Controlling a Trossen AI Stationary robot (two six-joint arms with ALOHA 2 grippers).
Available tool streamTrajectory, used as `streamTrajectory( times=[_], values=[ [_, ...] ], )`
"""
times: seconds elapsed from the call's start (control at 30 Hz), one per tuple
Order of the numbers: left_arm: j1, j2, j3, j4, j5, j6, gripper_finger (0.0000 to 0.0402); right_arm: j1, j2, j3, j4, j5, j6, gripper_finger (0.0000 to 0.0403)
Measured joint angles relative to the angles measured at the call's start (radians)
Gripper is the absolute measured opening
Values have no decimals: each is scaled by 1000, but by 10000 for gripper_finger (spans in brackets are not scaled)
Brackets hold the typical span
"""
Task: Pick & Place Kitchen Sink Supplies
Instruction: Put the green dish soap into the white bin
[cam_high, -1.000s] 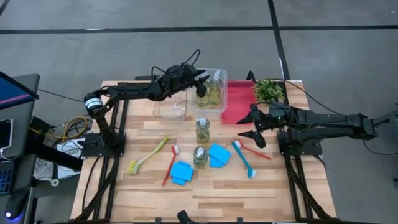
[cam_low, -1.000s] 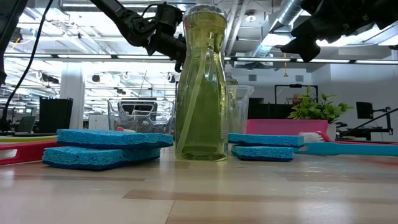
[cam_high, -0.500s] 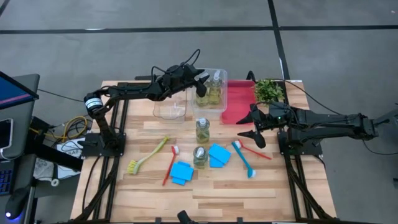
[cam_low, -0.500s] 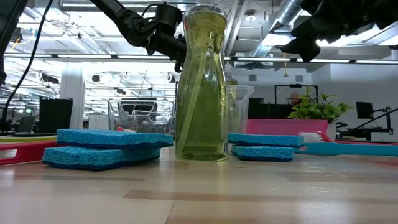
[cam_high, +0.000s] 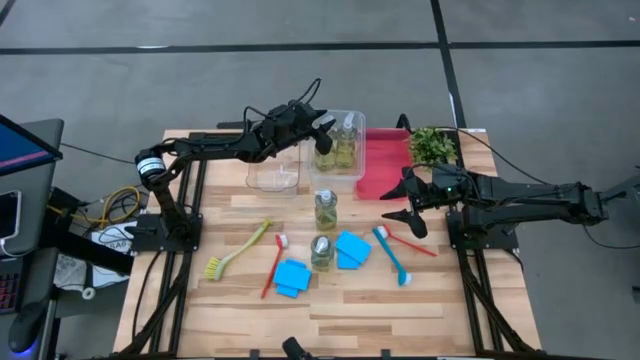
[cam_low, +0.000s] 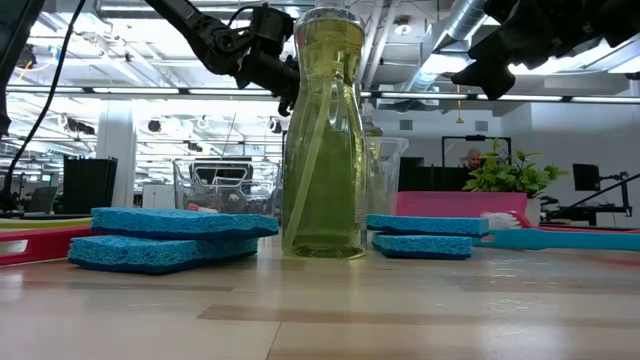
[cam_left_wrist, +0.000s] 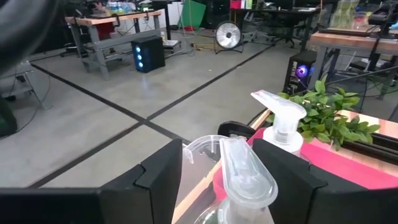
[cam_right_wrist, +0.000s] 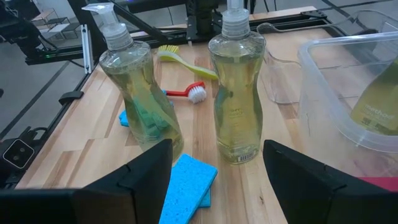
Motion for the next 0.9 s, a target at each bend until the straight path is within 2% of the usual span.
streamTrajectory(
  times=[0.23, 0.43, 0.57, 0.9],
  values=[
    [-1, 0, 0, 6, 0, 53, 194, 0, 0, 0, 0, 0, 0, 244],
    [-12, 0, 0, 12, 0, -65, 189, 0, 0, 0, 0, 0, 0, 244],
    [-12, 0, 0, 15, 0, -90, 190, 0, 0, 0, 0, 0, 0, 244],
    [-18, 0, 0, 15, 0, -91, 232, 0, 0, 0, 0, 0, 0, 244]
  ],
)
